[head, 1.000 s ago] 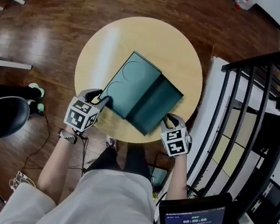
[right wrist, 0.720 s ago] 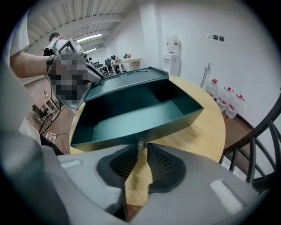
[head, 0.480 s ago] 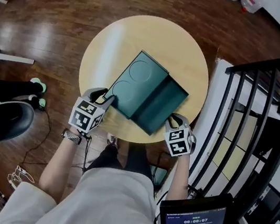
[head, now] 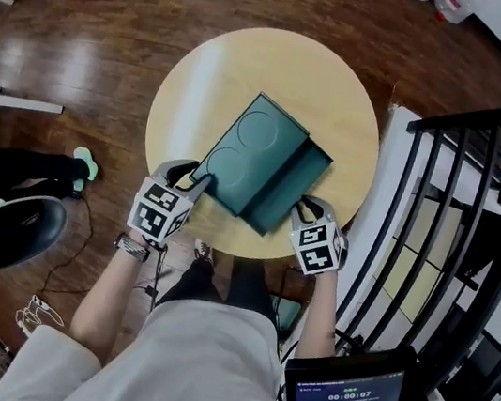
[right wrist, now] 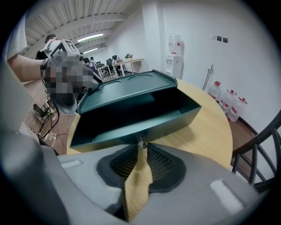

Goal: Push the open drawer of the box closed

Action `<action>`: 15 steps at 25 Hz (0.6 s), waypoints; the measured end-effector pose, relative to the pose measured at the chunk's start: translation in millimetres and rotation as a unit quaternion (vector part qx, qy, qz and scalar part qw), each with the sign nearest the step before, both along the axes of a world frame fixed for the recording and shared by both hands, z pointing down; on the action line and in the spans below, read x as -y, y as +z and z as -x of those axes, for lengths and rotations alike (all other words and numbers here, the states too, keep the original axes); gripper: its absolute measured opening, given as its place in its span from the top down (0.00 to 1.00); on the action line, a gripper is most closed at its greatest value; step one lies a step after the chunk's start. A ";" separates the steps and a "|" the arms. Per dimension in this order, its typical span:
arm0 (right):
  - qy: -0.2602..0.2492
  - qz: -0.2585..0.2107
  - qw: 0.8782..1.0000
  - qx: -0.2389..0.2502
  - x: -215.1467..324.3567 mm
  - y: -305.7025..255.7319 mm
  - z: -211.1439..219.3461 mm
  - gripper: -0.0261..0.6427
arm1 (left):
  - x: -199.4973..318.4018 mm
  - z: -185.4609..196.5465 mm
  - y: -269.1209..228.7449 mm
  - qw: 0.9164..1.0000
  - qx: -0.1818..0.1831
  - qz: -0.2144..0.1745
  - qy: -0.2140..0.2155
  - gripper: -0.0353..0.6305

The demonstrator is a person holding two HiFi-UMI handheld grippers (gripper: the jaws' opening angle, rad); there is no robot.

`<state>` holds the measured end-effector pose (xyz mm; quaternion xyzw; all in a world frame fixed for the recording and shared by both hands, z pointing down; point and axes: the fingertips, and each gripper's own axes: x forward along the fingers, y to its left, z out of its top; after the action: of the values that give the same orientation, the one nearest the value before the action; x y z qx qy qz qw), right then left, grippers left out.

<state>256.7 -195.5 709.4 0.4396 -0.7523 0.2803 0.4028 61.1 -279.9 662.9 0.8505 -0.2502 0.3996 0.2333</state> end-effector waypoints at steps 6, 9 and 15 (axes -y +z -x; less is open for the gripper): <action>-0.004 -0.005 1.000 0.012 17.8 4.0 13.4 0.86 | -0.1 -4.2 4.1 1.000 0.005 -0.011 0.013 0.71; -0.008 -0.010 1.000 0.015 26.8 4.1 23.9 0.86 | 0.0 -2.8 5.0 1.000 0.002 -0.011 0.015 0.71; -0.021 -0.021 1.000 0.011 36.0 3.0 33.6 0.86 | -3.8 -4.0 6.0 1.000 -0.001 -0.023 0.014 0.71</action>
<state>223.1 -231.5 712.5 0.4292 -0.7711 0.2611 0.3912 65.1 -276.1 668.8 0.8594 -0.2469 0.3966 0.2078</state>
